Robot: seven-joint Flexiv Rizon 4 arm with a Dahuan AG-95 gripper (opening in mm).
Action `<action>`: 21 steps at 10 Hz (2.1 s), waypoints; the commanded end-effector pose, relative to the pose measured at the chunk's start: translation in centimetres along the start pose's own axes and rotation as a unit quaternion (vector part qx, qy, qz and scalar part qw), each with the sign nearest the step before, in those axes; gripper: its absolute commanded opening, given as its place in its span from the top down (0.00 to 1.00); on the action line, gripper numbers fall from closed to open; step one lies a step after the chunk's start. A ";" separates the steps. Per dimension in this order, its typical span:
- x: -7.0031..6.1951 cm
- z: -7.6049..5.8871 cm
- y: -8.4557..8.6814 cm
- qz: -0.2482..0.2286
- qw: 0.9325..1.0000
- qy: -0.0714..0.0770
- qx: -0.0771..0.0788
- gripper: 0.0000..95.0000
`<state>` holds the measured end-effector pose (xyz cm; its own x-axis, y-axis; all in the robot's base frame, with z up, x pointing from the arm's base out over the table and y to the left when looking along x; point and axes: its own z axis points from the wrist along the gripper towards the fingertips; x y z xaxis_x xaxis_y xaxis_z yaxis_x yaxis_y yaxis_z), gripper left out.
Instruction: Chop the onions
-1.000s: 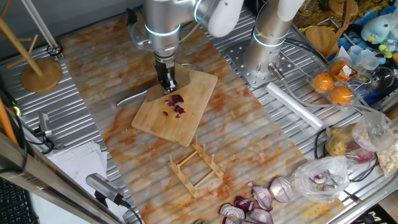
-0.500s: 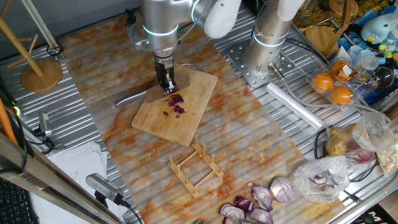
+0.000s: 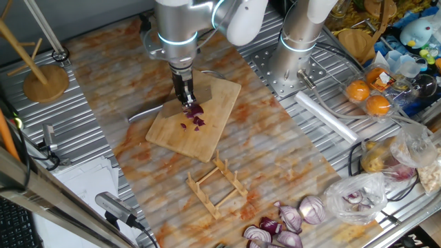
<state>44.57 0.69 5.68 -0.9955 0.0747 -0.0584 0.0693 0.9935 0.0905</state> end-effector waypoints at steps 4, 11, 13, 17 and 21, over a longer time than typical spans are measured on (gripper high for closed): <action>0.5 -0.7 -0.6 -0.010 1.000 0.001 -0.005 1.00; 1.0 0.4 -0.4 -0.011 1.000 -0.003 0.000 1.00; 1.0 0.7 -0.3 -0.011 1.000 -0.005 0.002 1.00; 0.9 1.7 -0.5 -0.010 1.000 -0.009 0.007 1.00; 0.6 3.9 -0.6 -0.008 1.000 -0.024 0.009 1.00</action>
<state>43.91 0.46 4.42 -0.9925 0.0610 -0.1060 0.0526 0.9954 0.0805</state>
